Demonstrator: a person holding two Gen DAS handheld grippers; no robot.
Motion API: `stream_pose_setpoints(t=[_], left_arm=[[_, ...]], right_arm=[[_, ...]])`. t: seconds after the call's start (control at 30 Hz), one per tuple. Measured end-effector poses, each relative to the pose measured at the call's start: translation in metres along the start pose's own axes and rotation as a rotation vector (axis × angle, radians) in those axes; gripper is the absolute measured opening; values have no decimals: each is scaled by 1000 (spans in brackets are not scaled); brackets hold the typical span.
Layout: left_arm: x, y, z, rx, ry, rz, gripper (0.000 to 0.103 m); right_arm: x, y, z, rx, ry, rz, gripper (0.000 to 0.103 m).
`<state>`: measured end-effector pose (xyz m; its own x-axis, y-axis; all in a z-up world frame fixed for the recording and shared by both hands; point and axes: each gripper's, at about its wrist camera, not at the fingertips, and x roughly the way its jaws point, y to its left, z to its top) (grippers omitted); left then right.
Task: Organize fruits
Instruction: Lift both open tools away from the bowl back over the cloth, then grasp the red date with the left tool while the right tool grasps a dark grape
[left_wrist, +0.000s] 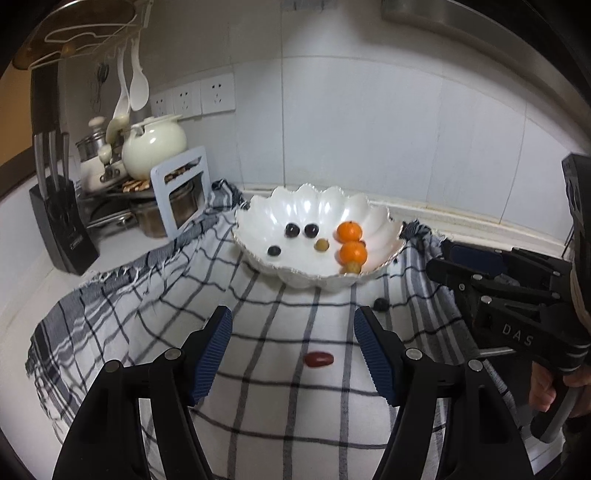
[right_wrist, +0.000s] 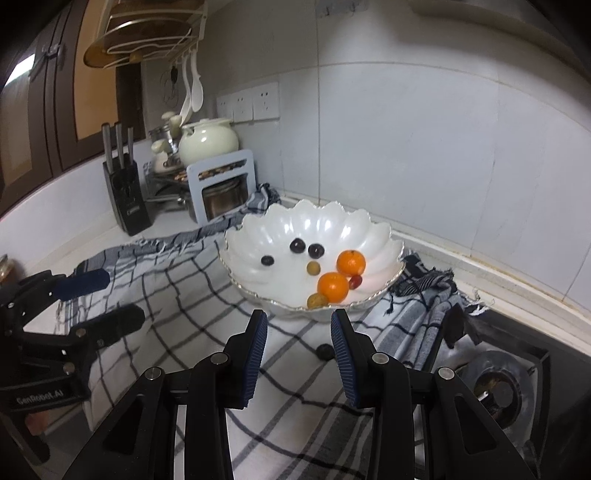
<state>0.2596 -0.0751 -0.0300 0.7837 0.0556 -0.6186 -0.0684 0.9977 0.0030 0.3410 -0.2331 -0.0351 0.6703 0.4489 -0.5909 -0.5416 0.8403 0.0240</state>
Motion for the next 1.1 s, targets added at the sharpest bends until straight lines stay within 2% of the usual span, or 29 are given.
stream_pose_setpoints(t=[0.47,1.1], left_arm=[[27,-20,-29,9,46,40,68],[72,-31,-46,-21,121,54,65]], right_arm=[[40,-10,-18,-10,104,23,37],[97,-26,-29,8,203,32,37]])
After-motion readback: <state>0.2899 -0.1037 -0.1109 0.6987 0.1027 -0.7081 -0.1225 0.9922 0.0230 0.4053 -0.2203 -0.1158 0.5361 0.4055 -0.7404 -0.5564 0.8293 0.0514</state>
